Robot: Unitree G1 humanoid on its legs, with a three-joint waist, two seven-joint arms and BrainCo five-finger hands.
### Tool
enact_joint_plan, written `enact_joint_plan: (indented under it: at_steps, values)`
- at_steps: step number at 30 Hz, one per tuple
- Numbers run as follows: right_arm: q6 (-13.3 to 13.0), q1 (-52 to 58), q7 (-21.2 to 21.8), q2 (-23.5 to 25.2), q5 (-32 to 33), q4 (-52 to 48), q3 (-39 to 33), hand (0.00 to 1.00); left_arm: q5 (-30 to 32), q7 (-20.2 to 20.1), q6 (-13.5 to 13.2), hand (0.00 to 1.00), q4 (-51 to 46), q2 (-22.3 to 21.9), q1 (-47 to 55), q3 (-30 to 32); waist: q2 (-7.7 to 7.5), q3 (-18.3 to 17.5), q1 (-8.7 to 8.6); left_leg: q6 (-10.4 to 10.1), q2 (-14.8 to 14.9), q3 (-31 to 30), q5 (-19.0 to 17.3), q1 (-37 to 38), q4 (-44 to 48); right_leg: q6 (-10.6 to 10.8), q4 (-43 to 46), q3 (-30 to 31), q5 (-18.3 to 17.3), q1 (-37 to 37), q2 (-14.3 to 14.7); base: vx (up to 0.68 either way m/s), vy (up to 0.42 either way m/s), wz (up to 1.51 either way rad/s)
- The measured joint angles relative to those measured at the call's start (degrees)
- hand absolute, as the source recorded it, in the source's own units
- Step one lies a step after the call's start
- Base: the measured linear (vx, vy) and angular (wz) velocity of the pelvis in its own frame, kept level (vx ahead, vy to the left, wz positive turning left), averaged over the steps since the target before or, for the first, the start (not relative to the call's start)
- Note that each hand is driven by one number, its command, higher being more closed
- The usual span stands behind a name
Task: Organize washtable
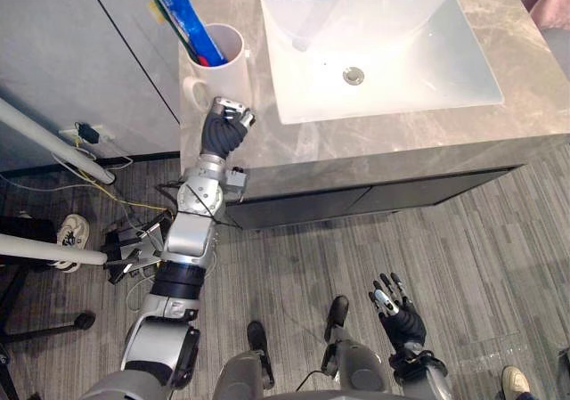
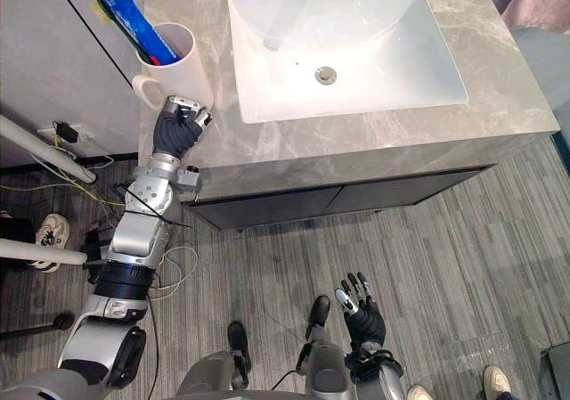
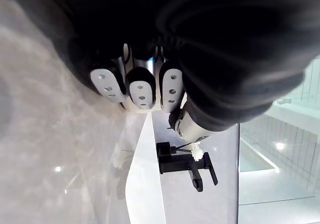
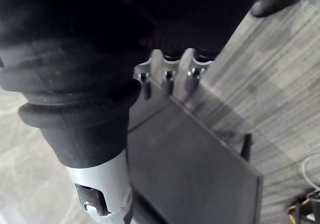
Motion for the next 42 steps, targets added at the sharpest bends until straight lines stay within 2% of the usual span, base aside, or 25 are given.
enact_joint_plan:
  at_steps: [8, 16, 26, 31, 40, 42]
  values:
    - [-0.02, 0.11, 0.08, -0.5, 0.02, 0.0, 1.41, 0.0, 0.15, 0.0, 0.28, 1.0, 4.17, 4.3, -4.13, -1.6, 0.07, 0.38, 0.0, 0.0, 0.2, -0.25, 0.0, -0.23, 0.2, 0.0, 0.0, -0.08, 0.0, -0.05, -0.17, 0.0, 0.0, 0.0]
    - [-0.02, 0.22, 0.11, -0.6, 0.02, -0.09, 2.37, 0.0, 0.13, 0.05, 1.35, 1.0, 9.88, 6.21, -10.86, -5.34, -0.32, 0.88, 0.05, 0.01, 0.24, -0.53, 0.01, -0.59, 0.66, -0.02, 0.0, -0.17, 0.02, -0.03, -0.17, -0.01, 0.003, 0.02]
    - [-0.06, 0.73, 0.08, -0.6, 0.26, -0.61, 2.58, 0.0, 0.01, 0.19, 1.64, 1.0, 15.38, 8.11, -17.65, -7.67, -0.78, 2.34, -0.69, 0.01, 0.27, -0.28, 0.0, -0.59, 0.78, -0.22, -0.01, 0.08, 0.2, -0.19, -0.16, 0.0, 0.001, 0.0]
    - [-0.15, 1.44, -0.01, -0.59, 0.76, -2.24, 3.07, 0.0, -0.27, 1.32, 1.68, 1.0, 20.17, 11.15, -23.53, -9.1, -1.1, 3.5, -1.29, 0.02, 0.32, 0.03, 0.01, -1.82, 1.56, -0.72, -0.01, 0.67, 0.81, -1.42, -0.15, -0.01, 0.005, -0.04]
    - [-2.27, 1.88, -0.01, -0.6, 2.14, -2.81, 3.6, 0.0, -0.46, 1.81, 2.44, 1.0, 28.75, 15.93, -33.39, -12.47, -1.15, 4.37, -1.59, 0.04, 0.44, 0.7, 0.02, -4.16, 2.39, -1.23, -0.01, 1.62, 1.63, -3.83, -0.1, -0.01, 0.011, -0.04]
    - [-2.39, 1.88, -0.01, -0.6, 2.55, -2.82, 3.59, 0.0, -0.42, 2.43, 2.43, 1.0, 29.16, 17.73, -35.48, -13.67, -1.23, 5.46, -1.65, 0.05, 0.49, 0.76, 0.03, -4.4, 2.57, -1.57, -0.02, 1.71, 1.89, -4.08, -0.05, 0.0, 0.0, 0.0]
